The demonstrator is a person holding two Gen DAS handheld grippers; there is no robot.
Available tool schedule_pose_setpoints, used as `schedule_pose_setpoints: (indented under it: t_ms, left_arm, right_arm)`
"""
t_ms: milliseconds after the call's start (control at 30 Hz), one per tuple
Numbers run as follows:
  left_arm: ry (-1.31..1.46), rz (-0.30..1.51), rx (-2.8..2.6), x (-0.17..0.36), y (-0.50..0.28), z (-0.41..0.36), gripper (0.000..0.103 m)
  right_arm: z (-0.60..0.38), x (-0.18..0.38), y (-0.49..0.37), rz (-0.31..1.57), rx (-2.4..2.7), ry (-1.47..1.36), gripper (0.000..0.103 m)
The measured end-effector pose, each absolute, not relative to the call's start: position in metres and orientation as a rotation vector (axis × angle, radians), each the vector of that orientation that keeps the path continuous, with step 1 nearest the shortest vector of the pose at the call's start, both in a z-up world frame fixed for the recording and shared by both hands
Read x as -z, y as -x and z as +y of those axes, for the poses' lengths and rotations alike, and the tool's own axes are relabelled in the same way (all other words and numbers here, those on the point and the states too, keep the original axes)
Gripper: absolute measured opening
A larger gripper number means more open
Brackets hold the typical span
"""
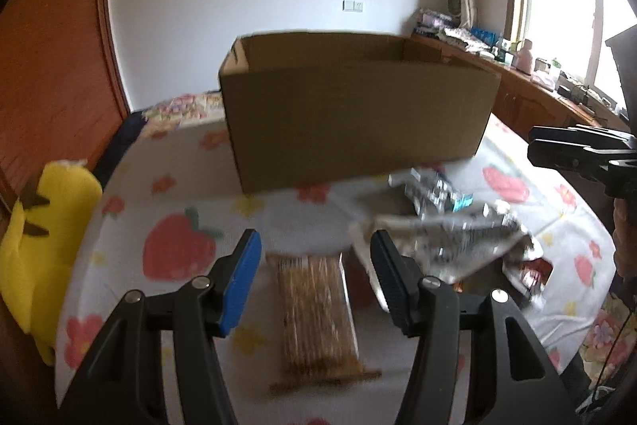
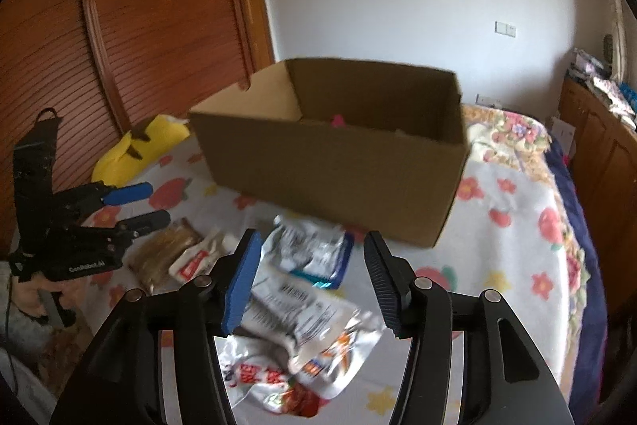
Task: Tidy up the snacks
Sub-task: 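Move the left gripper to the granola bar and grasp it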
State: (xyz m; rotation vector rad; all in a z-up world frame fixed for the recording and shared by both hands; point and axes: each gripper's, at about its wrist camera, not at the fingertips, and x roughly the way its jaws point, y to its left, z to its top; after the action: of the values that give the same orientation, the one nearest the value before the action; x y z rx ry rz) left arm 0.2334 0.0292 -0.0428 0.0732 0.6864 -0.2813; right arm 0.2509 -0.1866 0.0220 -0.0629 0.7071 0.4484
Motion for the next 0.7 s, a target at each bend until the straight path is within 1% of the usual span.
schedule_pose_setpoints:
  t_ms: [233,700]
  left_arm:
    - [-0.059,0.731,0.265,0.061,-0.223,0.032,0.058]
    - [-0.055,0.761,0.255,0.074,-0.225,0.033,0.058]
  right_arm:
    - [-0.167,0.010,-0.246,0.750,-0.487,0.051,0.055]
    - [-0.150,0.031,-0.242,0.736,-0.521,0.086,0.057]
